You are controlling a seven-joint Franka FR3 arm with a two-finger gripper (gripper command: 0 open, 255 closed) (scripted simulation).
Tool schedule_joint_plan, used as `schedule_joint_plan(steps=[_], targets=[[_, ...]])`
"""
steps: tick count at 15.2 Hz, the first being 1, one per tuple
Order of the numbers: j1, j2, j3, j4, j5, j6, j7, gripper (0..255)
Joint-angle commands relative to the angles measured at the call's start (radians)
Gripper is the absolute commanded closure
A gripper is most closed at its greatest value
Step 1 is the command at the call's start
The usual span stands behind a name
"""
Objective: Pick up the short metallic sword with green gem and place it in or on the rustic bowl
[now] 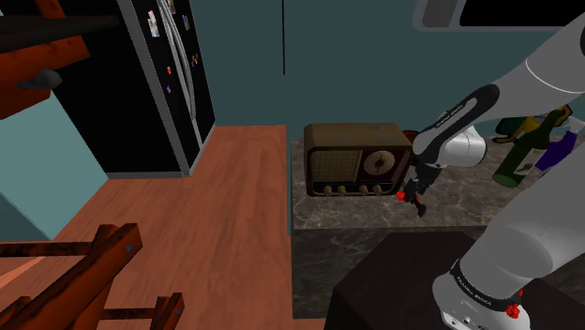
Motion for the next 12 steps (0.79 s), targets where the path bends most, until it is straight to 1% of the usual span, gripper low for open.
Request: schedule_joint_plan(steps=[1, 2, 3, 12], targets=[[0.000, 0.001, 0.000, 0.000, 0.001, 0.001, -0.001, 0], [0.000, 0.000, 0.000, 0.000, 0.000, 0.000, 0.000, 0], [0.000, 0.000, 0.000, 0.000, 0.000, 0.000, 0.000, 255], [0.000, 0.001, 0.000, 0.000, 0.001, 0.001, -0.001, 255]])
